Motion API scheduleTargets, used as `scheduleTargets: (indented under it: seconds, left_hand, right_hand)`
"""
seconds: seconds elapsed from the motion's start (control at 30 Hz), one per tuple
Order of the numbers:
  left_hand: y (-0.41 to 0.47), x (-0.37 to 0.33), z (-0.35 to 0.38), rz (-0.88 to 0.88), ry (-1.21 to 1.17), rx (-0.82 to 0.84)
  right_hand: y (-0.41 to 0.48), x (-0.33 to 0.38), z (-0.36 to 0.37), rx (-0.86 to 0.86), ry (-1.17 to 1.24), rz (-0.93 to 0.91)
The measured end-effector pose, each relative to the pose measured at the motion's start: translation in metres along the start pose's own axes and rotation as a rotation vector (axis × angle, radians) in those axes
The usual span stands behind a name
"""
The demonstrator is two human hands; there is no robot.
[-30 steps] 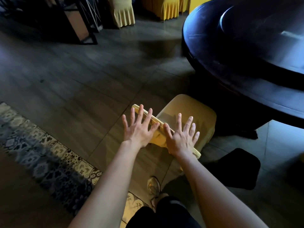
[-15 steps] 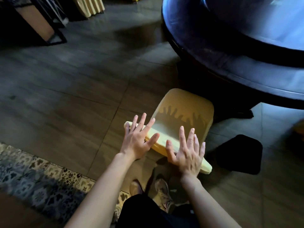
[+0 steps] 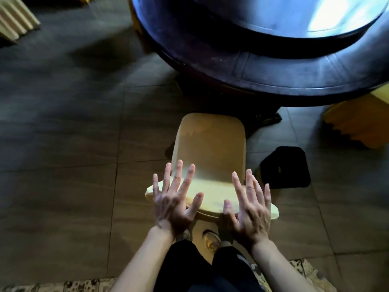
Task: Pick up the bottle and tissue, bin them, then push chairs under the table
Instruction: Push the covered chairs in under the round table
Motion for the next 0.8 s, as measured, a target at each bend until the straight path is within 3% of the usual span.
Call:
scheduleTargets:
  seconds: [0.43,0.8]
  left_hand:
    - [0.077,-0.003,-0.005,0.081,-0.013,0.051]
    - [0.198,-0.013,-0.01,0.136,0.01,0.054]
  right_hand:
    - [0.061,-0.004,0.001,0.045,0.016,0.131]
    - [0.167,-0.026,0.005,-0.011,0.014,0.187]
Point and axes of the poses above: each hand's wrist, its own y-axis towards the middle knuckle, its own z-axis out of the palm, x = y × z, the point moved 7 cm from there along y, towards the middle knuckle, and after that the axes turned 3 degrees about x, right-handed, at the moved point
